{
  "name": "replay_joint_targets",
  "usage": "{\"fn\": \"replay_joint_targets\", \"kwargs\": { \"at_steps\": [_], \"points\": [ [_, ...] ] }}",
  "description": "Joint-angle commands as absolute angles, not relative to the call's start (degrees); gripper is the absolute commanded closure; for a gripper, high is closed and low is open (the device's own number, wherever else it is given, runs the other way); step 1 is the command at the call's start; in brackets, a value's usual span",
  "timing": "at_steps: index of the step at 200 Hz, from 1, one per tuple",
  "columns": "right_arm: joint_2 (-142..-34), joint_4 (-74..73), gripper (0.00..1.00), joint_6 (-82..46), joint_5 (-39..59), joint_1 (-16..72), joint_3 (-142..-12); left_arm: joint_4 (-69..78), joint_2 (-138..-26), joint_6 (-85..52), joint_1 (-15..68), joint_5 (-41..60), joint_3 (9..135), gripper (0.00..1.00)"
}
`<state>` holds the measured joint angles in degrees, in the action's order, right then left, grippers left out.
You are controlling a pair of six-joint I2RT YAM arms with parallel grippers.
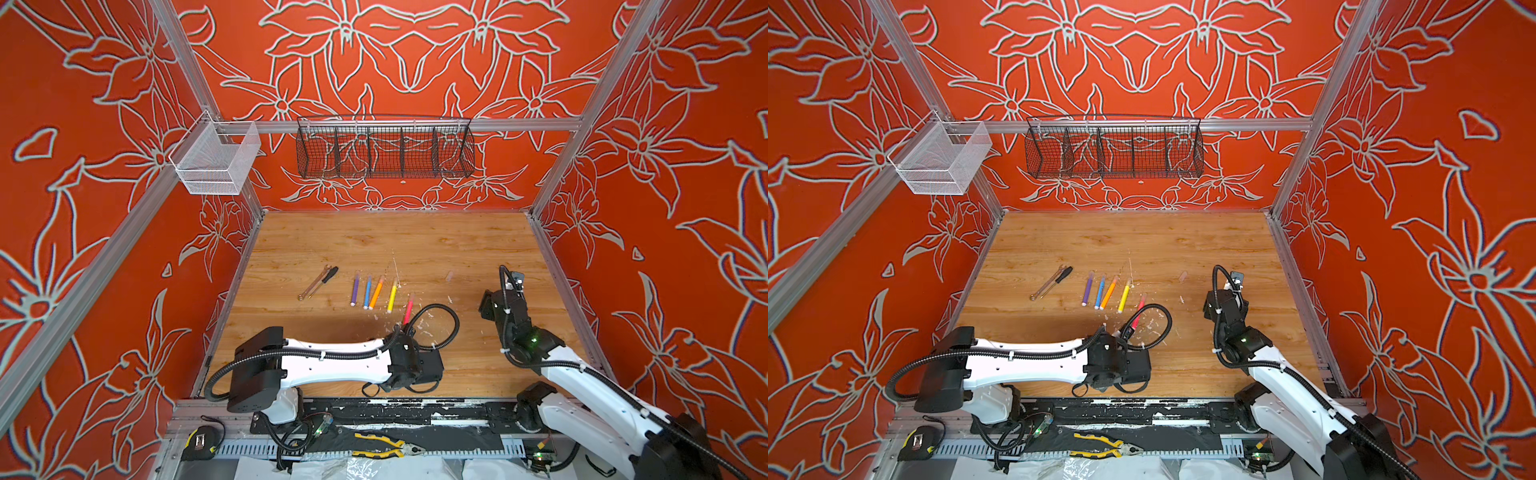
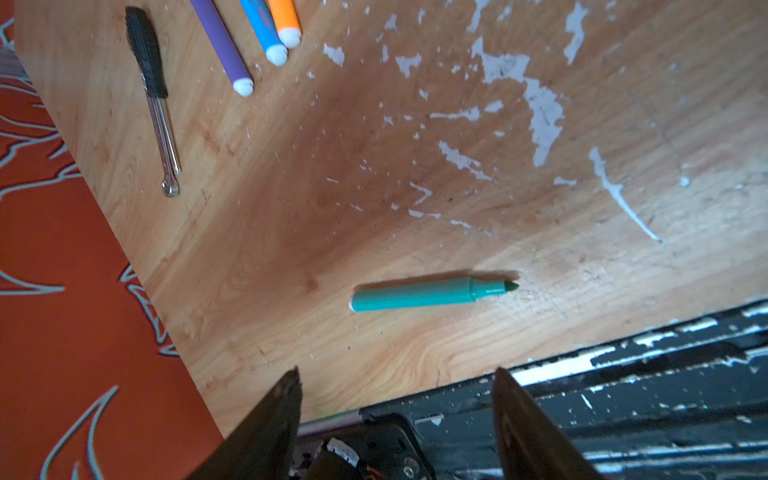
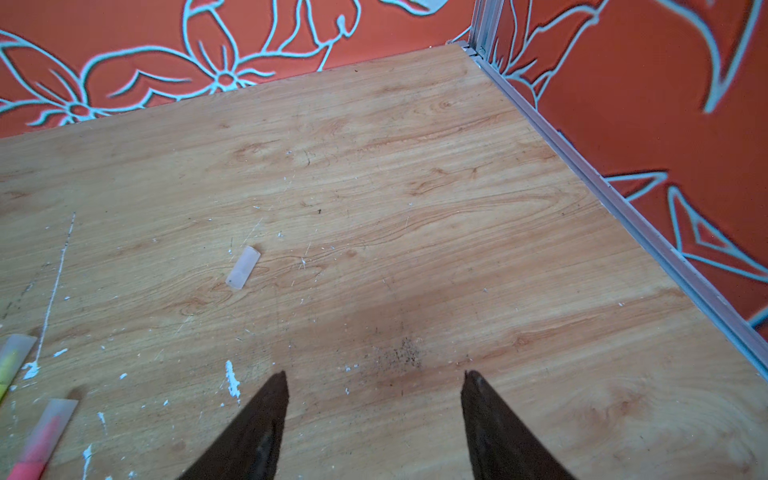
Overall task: Insert the pens into the pen caps
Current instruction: 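Move the open left gripper over the green marker and lower onto it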
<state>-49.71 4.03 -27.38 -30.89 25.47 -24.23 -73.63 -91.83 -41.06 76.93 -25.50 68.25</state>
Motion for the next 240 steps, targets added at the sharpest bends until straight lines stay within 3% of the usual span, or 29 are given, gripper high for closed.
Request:
{"fn": "replay_joint_targets", "kwargs": {
  "at_steps": [1, 33, 118, 152, 240],
  "points": [
    [-48.69, 4.04, 0.31, -27.07, -30.50, 25.22, -22.94, -79.05, -93.16, -45.65, 77.59, -24.33, 67.72, 0.25],
    [-49.53, 3.87, 0.31, -26.90, -30.33, 25.22, -23.37, -74.77, -92.82, -44.25, 77.67, -21.12, 65.80, 0.16],
    [-49.29, 3.87, 0.31, -26.81, -29.89, 25.17, -23.21, -67.98, -101.78, -40.43, 72.33, -17.27, 63.58, 0.15],
    [-49.09, 3.78, 0.31, -26.79, -30.05, 25.18, -23.11, -65.84, -103.82, -38.67, 69.05, -16.69, 62.71, 0.19],
    [-49.70, 3.60, 0.31, -26.76, -30.04, 25.18, -23.27, -61.30, -106.41, -35.60, 58.24, -16.14, 63.27, 0.46]
  ]
}}
